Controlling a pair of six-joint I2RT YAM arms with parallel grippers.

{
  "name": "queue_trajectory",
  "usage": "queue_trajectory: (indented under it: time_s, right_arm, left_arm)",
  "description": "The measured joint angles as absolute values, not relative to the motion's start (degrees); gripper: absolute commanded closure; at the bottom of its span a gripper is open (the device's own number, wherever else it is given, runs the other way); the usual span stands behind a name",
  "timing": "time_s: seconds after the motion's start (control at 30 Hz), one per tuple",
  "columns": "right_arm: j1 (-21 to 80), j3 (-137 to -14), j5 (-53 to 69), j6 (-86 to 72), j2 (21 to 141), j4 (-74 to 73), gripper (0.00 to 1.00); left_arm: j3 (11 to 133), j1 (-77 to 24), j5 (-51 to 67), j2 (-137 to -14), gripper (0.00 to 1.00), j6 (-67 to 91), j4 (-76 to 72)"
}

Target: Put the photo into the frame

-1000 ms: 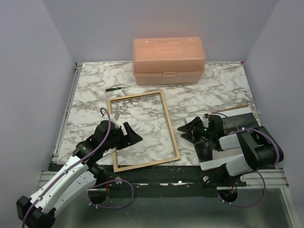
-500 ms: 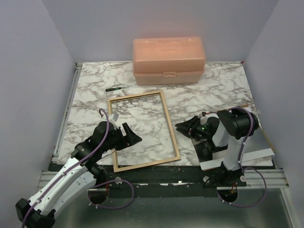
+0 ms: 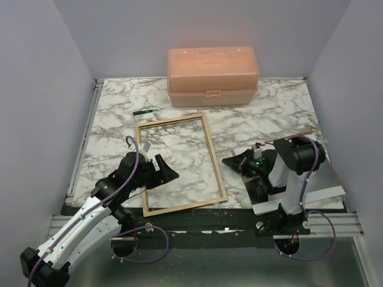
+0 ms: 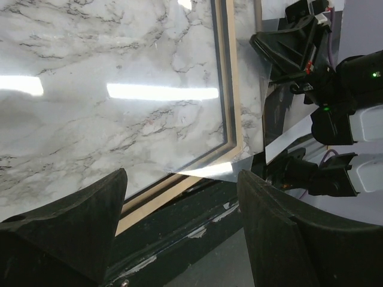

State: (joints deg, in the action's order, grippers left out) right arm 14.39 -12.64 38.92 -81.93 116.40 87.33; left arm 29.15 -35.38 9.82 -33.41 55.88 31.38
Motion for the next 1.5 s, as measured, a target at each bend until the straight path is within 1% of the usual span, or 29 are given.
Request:
queue_trajectory:
  time_s: [0.07,0.2,0.37,0.53,0.7,0.83,0.97,1.07,1.2,1.37,1.43,1.5]
  right_arm:
    - [14.39,-11.11,39.13,-82.52,113.19,85.62,0.99]
    - [14.39,-11.25,39.07,-79.48,101.82,74.41,1.0]
    - [14.39,-15.94,36.84,-71.11,84.77,51.0,1.0]
    - [14.39,-25.06,30.96,-60.42,68.34,22.87,1.0]
    - [14.39,-33.15,26.72,-53.01,58.3,1.76,1.0]
    - [14.39,-39.05,25.1,-49.41,54.41,-10.79,1.0]
    - [14.39,-45.25,24.6,-46.78,53.36,-20.25,1.0]
    - [14.39,-49.1,24.58,-45.58,53.17,-24.99,1.0]
    - [14.39,-53.52,24.71,-44.93,53.17,-29.47,1.0]
    - [14.39,-57.1,25.76,-44.95,53.19,-32.12,1.0]
    - [14.39,-58.11,26.35,-44.95,53.23,-33.01,1.0]
    - [14.39,-59.13,26.68,-44.93,53.36,-33.85,1.0]
  left_arm:
    - [29.15,-35.38,9.82,-33.74,0.25,55.96,31.38]
    - [29.23,-35.38,9.76,-34.11,0.25,55.96,31.64]
    - [30.83,-35.38,8.73,-34.98,0.25,55.59,33.74]
    - [33.08,-35.38,5.96,-37.36,0.25,54.7,37.01]
    - [34.09,-35.24,0.05,-40.8,0.25,53.91,42.04]
    - [34.09,-34.33,-5.61,-44.12,0.25,54.08,46.78]
    - [34.09,-32.6,-10.11,-48.62,0.26,55.11,50.33]
    - [34.09,-30.61,-12.27,-51.29,0.27,55.33,51.64]
    - [34.0,-26.81,-12.84,-53.15,0.3,54.5,50.83]
    - [32.1,-22.83,-11.11,-56.93,0.42,51.13,45.15]
    - [31.73,-22.48,-10.17,-59.18,0.43,50.11,43.53]
    - [31.75,-22.46,-9.34,-61.54,0.49,48.9,42.11]
